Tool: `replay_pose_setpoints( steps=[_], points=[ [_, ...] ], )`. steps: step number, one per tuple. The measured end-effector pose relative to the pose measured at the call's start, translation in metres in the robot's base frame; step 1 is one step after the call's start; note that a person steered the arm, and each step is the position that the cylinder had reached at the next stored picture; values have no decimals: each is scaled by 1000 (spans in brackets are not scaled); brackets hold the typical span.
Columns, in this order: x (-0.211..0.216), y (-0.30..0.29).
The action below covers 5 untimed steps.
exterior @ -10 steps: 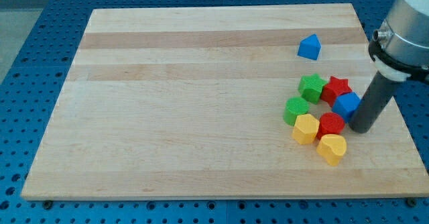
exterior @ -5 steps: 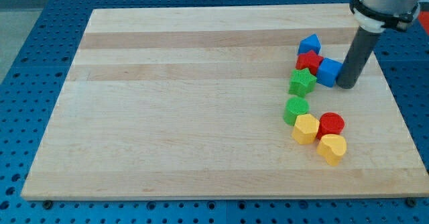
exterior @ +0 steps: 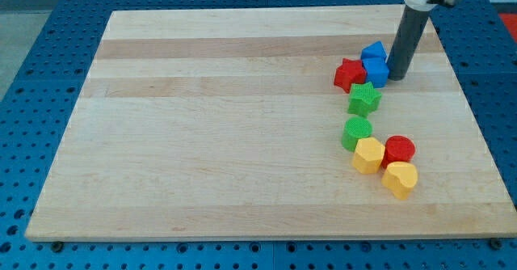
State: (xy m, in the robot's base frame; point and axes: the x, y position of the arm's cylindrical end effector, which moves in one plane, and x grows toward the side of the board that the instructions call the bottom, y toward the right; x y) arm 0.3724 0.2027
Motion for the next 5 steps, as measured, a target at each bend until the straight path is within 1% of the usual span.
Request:
replay_pose_setpoints(
  steps=[1, 2, 3, 4, 5],
  points=[
    [19, 6],
    [40, -1],
    [51, -24],
    [45, -34],
    [25, -44]
  ],
)
